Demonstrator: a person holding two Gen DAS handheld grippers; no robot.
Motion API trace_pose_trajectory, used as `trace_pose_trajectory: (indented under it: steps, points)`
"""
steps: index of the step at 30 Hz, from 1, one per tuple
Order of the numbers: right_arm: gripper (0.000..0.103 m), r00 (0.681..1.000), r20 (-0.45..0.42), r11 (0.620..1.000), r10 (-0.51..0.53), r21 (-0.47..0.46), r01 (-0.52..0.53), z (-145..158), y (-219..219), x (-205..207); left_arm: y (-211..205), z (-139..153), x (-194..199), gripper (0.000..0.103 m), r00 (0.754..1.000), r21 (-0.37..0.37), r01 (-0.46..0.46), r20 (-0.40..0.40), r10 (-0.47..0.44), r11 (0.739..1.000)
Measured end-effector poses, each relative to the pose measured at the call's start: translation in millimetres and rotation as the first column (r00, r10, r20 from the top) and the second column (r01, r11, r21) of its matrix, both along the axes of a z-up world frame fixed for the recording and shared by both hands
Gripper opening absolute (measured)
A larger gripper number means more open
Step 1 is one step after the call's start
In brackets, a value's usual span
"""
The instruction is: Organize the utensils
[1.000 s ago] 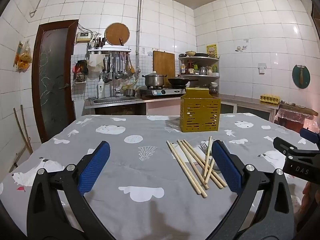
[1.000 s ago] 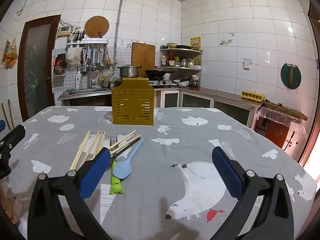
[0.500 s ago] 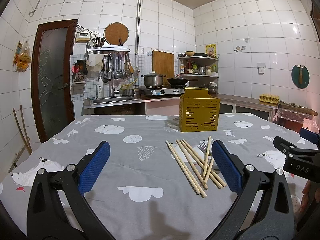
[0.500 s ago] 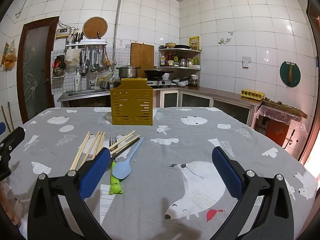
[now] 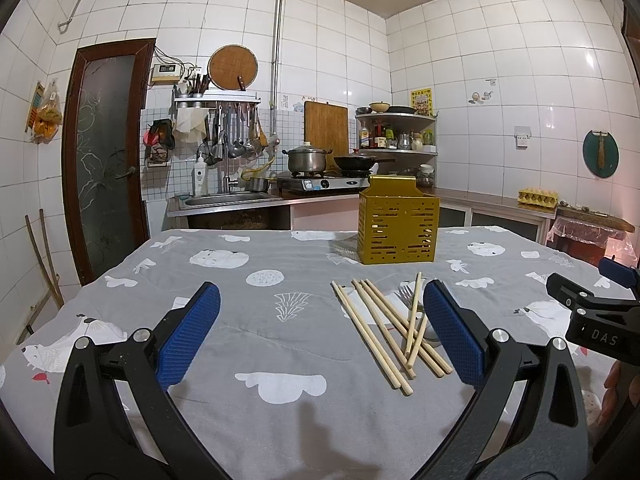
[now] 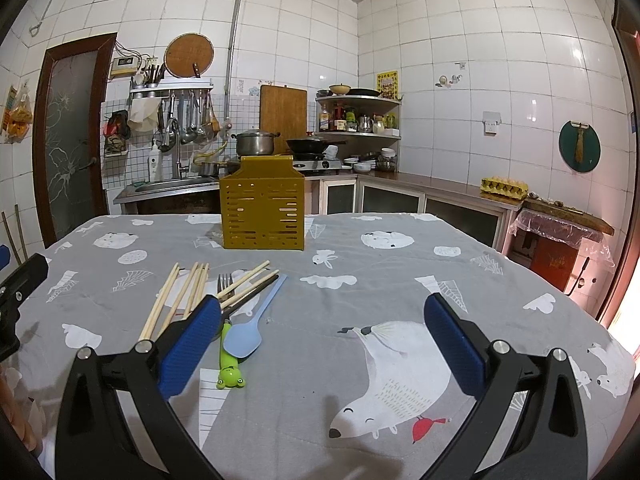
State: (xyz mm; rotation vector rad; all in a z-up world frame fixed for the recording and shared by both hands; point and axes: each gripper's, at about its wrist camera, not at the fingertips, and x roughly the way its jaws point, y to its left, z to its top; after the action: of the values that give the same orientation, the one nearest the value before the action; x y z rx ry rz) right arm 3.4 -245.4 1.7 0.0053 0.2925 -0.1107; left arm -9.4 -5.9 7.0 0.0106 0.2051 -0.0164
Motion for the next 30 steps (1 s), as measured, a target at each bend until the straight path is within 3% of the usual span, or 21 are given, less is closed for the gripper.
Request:
trace_pose_trajectory:
  steps: [30]
  points:
    - [0.099,1.000,-0.003,1.000,-0.005,0.011,0.005,-4.2,-4.1,0.7,1.2,-2.1,0.0,0.098,1.000,0.000,0.000,0.004,0.000,1.000]
